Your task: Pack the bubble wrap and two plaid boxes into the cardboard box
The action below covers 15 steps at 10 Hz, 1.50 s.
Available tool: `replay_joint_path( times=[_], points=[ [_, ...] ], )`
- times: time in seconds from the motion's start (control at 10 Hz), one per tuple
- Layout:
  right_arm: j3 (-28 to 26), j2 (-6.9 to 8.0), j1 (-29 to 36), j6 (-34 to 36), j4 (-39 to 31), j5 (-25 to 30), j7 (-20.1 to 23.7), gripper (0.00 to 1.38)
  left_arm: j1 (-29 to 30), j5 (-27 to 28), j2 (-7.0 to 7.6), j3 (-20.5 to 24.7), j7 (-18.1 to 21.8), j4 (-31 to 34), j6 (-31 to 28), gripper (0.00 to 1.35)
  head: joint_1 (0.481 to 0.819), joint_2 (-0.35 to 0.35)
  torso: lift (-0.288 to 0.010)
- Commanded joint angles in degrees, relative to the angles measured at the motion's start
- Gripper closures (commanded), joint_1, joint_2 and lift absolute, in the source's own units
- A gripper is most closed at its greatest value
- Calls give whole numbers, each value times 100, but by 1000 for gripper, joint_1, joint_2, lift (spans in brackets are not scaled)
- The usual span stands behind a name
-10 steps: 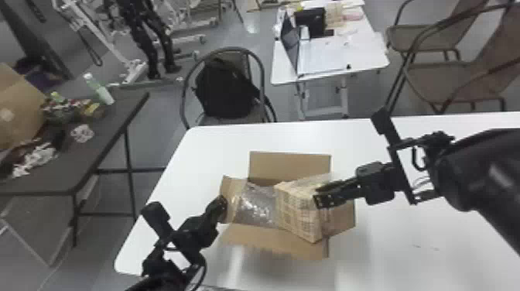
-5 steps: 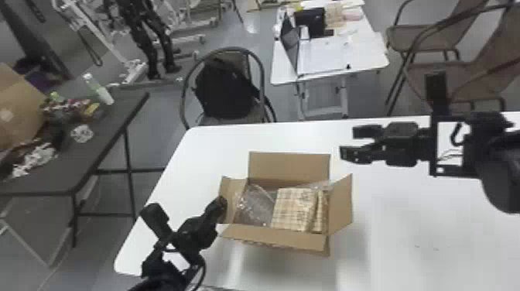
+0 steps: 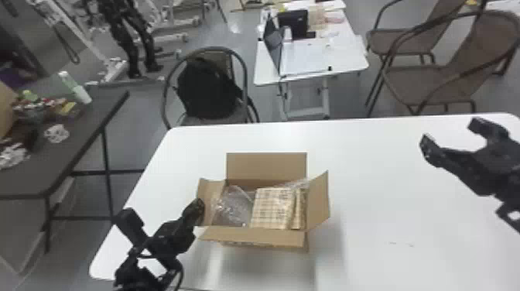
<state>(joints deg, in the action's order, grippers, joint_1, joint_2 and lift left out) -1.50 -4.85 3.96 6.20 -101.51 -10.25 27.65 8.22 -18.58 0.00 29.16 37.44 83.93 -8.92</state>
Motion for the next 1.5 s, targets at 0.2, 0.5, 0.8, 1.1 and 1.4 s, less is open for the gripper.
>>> replay_joint_path(
  times=[0.2,0.5,0.8,1.1,1.4],
  points=[
    [-96,-103,1484,-1024,53,-249,-1130,202,48,-49,-15,20,0,0,48,1200,695,189,-50],
    [89,-288,1783,-778,220,-161,-998,226,31,-22,-15,-16,0,0,66,1200,695,181,-50],
    [176,-279,1625,-690,457,-153,-857,225,75,-163,-15,-68,-387,0,435,1202,695,215,-50],
    [168,-279,1581,-532,492,-144,-787,225,391,-673,-15,-51,-1978,150,1824,1202,695,272,-50],
    [176,-279,1555,-471,510,-144,-761,225,743,-1402,-15,-780,-4131,150,3722,1200,695,350,-50]
  ],
)
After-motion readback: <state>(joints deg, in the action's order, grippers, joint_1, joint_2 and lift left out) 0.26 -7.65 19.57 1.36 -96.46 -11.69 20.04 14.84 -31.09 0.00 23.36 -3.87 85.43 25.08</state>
